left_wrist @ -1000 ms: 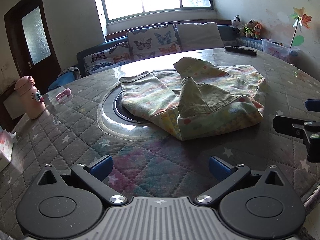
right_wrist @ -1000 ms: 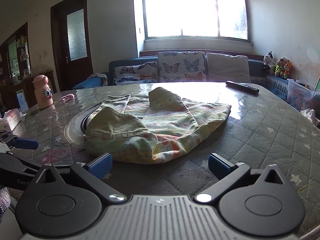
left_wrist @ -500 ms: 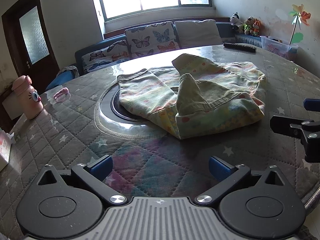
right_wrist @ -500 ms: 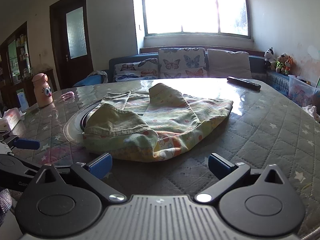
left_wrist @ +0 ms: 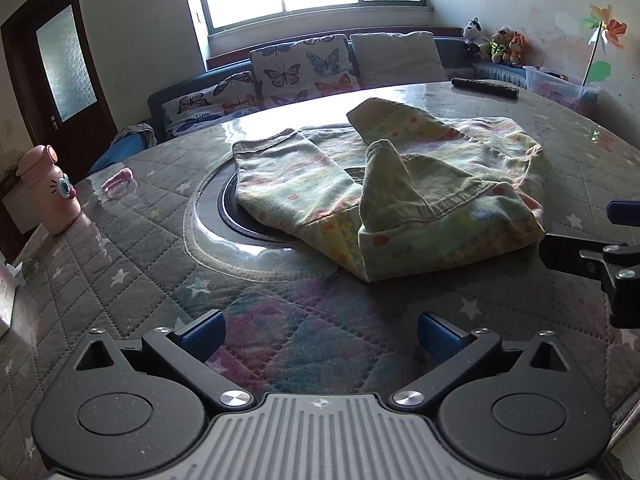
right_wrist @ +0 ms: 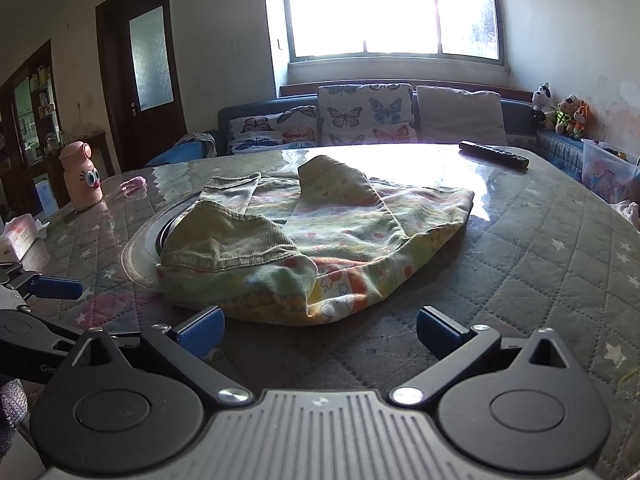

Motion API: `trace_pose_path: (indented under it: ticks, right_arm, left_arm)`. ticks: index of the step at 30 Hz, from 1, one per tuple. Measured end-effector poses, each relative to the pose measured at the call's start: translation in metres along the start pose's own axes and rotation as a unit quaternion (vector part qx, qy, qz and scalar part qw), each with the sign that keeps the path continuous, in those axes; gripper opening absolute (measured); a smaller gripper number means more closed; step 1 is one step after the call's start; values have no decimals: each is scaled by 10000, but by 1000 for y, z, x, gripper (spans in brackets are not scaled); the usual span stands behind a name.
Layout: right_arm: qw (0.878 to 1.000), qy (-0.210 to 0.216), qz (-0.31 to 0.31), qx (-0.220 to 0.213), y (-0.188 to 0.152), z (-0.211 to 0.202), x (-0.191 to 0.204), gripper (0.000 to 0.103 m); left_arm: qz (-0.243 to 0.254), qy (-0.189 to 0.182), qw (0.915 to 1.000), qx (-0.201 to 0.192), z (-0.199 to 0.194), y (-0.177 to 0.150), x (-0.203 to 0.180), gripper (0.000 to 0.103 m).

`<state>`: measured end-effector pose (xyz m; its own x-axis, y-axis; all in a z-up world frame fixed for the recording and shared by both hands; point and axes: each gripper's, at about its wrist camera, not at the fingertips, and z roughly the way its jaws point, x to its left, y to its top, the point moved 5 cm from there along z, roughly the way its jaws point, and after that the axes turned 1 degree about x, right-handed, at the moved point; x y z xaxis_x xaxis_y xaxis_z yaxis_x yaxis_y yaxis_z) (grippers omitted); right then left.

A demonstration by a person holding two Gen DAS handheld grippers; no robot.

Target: Fold clothes

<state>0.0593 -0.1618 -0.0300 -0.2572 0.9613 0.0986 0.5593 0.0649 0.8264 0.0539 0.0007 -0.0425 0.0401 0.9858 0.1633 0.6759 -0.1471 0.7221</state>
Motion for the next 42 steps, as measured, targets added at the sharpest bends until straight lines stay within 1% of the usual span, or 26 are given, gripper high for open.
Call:
trace_pose_path:
  ticks: [14,23,29,34,37,42]
  right_arm:
    - [9999,62,0,112,12,19,3,103]
    - [9998,113,-65,165,24,32,7,103]
    - [9998,137,-122,121,43,43,2,103]
    - [9997,147,-117,128,65,58,-6,103]
    - [9997,138,-139,146,76,70,-13,103]
    - [9994,115,-157,282,100,105,-28,103]
  left_arm:
    - [-61,30,10000,43,12,13,9,103]
    - [-140,216,9997,-57,15,29,30,103]
    - [-188,368,9989,-215,18,50,46,103]
    - [-188,424,9983,-343,26,71,54,103]
    - [-212,384,9985,-342,37,81,55,103]
    - [-76,349,9989,-320,58,94,53,103]
